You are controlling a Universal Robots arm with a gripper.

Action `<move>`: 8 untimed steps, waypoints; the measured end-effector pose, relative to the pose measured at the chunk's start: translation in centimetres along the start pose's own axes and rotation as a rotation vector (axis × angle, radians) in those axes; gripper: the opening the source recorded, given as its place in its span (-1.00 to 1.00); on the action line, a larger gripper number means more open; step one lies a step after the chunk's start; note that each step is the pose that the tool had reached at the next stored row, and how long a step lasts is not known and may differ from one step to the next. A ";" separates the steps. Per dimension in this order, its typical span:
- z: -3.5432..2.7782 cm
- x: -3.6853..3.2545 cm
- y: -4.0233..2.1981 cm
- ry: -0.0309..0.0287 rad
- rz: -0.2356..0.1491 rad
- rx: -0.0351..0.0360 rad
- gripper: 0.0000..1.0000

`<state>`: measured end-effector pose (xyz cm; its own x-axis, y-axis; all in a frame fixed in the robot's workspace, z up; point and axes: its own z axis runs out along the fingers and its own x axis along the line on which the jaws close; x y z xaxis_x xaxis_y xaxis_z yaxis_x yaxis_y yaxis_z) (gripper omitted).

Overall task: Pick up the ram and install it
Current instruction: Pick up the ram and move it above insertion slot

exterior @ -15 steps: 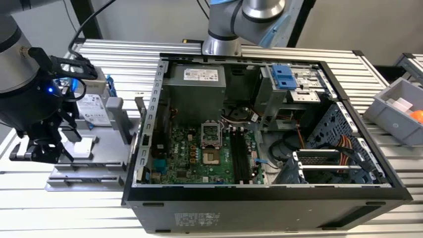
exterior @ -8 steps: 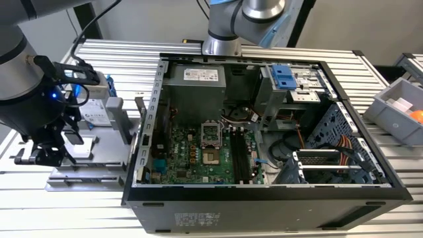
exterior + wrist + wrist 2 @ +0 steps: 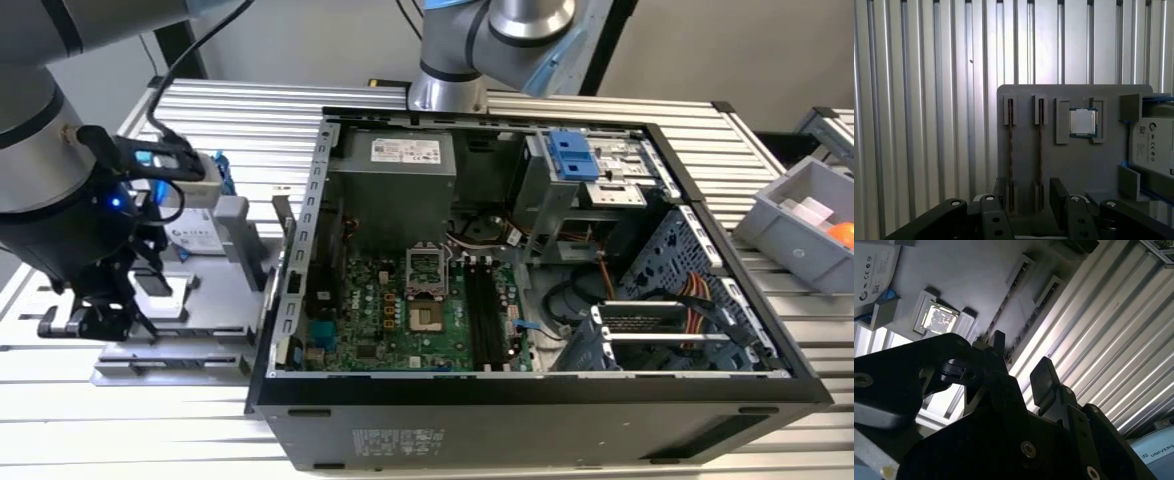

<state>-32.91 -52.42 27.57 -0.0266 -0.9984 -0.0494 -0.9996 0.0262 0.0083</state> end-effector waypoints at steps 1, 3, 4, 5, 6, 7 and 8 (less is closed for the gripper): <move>0.10 0.00 0.00 0.0000 0.000 0.0000 1.00; 0.29 0.01 0.00 0.0000 0.000 0.0000 1.00; 0.37 0.02 0.00 0.0000 0.000 0.0000 1.00; 0.47 0.02 0.00 0.0000 0.000 0.0001 1.00; 0.54 0.03 0.00 0.0000 0.000 0.0001 1.00; 0.62 0.03 -0.01 0.0000 0.000 0.0001 1.00; 0.69 0.03 -0.01 0.0001 0.000 0.0001 1.00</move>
<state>-32.91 -52.42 26.87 -0.0266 -0.9984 -0.0493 -0.9996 0.0262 0.0082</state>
